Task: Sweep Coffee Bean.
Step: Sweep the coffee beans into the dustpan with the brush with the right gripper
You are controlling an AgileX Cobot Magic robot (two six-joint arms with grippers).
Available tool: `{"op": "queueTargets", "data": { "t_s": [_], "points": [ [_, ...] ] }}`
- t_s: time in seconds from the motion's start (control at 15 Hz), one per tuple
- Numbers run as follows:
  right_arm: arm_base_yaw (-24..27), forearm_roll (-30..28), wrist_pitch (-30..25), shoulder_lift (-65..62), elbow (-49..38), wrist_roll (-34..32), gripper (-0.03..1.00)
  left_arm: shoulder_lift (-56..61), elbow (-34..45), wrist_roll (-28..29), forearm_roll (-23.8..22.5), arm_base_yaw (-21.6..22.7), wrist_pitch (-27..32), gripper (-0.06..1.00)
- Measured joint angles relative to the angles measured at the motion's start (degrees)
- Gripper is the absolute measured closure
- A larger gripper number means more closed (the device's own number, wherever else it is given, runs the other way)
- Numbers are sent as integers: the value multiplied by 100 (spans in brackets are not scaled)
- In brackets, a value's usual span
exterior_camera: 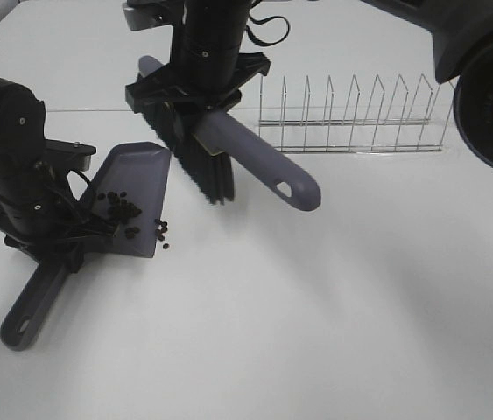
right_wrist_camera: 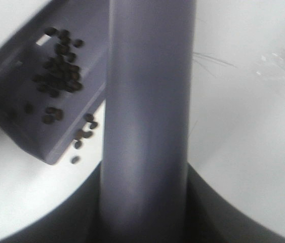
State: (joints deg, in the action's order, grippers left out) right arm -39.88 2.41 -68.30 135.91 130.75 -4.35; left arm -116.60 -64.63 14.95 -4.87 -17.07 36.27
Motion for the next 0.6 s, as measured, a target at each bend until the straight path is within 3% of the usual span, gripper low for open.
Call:
{"op": "queueTargets", "data": {
  "t_s": [0.13,0.33,0.6],
  "points": [
    [17,-332,-149,11,-69,-378,62,0,0,0,0,0,0,58],
    [11,-115,-155,11,-550,-670,62,0,0,0,52,0,155,58],
    [11,556,980,69,-1324,-831,62,0,0,6,69,0,298,58]
  ]
}}
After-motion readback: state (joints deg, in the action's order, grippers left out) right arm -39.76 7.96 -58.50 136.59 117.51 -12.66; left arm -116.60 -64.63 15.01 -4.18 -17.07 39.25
